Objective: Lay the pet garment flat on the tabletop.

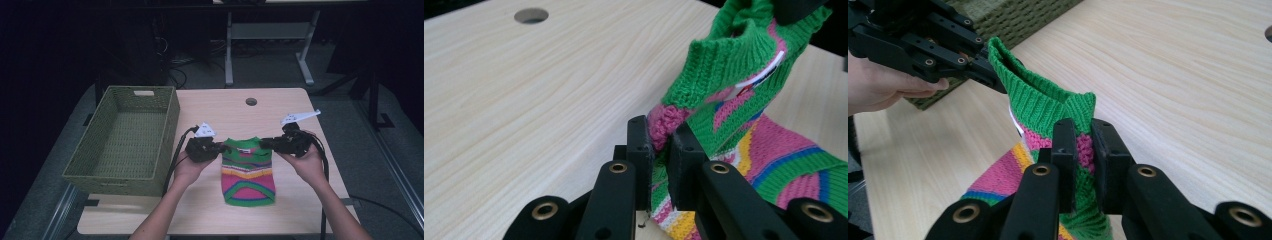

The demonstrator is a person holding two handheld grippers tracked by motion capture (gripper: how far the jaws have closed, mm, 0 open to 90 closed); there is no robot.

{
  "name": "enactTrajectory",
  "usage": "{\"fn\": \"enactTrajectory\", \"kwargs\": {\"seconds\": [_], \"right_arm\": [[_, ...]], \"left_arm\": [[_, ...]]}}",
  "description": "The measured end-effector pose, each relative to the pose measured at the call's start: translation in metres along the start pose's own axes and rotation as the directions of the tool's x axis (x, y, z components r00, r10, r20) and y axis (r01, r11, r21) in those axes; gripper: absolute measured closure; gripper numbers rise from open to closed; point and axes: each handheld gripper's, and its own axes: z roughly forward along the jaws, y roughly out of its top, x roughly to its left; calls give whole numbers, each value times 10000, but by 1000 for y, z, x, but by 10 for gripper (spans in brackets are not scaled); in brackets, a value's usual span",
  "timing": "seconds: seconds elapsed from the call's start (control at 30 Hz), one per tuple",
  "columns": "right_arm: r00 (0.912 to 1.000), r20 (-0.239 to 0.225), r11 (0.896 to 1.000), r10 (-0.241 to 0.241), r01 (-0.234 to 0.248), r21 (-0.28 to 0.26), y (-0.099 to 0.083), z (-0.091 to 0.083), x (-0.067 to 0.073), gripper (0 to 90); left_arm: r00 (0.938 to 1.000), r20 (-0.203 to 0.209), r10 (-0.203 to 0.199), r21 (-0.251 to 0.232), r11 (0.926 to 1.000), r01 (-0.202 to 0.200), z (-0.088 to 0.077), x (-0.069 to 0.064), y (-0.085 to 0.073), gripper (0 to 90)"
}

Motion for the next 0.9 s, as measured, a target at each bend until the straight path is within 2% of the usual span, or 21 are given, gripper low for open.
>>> {"fn": "enactTrajectory", "kwargs": {"seconds": [0.07,0.17,0.3,0.5,0.53,0.6,0.67,0.73,0.83,0.9], "right_arm": [[9999,115,9997,43,-46,246,0,6,-5,794],[9998,188,9994,76,-82,333,1,9,-8,794],[9993,334,9995,175,-184,270,3,15,-12,794],[9988,434,9992,233,-247,313,2,18,-15,791],[9983,508,9993,269,-281,244,2,19,-17,782],[9979,594,9995,245,-256,175,3,22,-20,727],[9952,844,9987,499,-506,64,5,24,-23,624],[9920,1035,9973,724,-710,-168,5,25,-29,549],[9903,989,9950,979,-953,-299,4,25,-34,496],[9887,1141,9951,968,-942,-286,1,24,-41,465]], "left_arm": [[10000,-77,-15,78,10000,16,3,3,-1,813],[9999,-115,-80,13,10000,81,4,4,-1,809],[9998,-175,-123,153,9998,126,7,5,-2,808],[9995,-248,-209,65,9998,210,10,6,-2,804],[9992,-351,-176,103,9998,180,11,8,-2,778],[9966,-644,-513,8,9987,514,13,9,-2,665],[9927,-775,-923,-135,9957,915,14,11,-2,588],[9919,-777,-1001,-109,9950,996,14,12,-2,514],[9930,-830,-839,-17,9965,840,14,10,-2,493],[9941,-683,-841,-1,9964,843,15,8,-2,476]]}}
